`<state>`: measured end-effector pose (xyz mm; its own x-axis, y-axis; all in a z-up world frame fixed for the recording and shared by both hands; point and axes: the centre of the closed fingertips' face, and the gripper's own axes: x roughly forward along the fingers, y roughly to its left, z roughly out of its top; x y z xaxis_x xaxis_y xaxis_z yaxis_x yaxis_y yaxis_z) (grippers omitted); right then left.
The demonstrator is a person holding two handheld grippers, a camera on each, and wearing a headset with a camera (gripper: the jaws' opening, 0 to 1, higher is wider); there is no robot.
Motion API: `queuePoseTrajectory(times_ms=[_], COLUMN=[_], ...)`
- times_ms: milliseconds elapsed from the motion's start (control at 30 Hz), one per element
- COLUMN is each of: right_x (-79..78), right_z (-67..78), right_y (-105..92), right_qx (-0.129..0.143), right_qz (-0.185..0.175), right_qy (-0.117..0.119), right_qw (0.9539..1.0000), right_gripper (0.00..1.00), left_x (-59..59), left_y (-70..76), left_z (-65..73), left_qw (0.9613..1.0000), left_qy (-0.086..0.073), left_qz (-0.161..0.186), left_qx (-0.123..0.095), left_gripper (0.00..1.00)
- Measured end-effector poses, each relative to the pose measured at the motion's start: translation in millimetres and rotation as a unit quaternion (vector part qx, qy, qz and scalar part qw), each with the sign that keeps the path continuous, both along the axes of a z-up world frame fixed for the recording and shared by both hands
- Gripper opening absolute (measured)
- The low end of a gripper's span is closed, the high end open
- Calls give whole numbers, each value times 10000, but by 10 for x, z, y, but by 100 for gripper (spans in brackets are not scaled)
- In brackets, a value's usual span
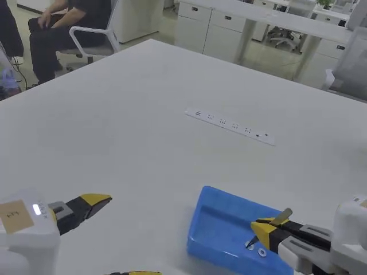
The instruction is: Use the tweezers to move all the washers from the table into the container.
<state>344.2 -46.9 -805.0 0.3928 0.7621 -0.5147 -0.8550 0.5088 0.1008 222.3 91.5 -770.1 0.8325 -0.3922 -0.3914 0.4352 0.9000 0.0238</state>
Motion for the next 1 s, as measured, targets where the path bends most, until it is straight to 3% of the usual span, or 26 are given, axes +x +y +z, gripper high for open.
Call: queuePoseTrajectory(times_ms=[500,1000], right_x=[92,118], right_z=[-195,-211], right_y=[-36,-42], right_qx=[-267,-277], right_qz=[-32,-86], right_qy=[-4,-74], right_qw=[9996,9996], right_gripper=[3,4], left_x=[-8,-21], left_y=[-22,-25], left_z=[-12,-8], left_qw=[10000,10000], left_qy=[34,49], left_qz=[-30,-38], left_qx=[29,24], left_gripper=[74,74])
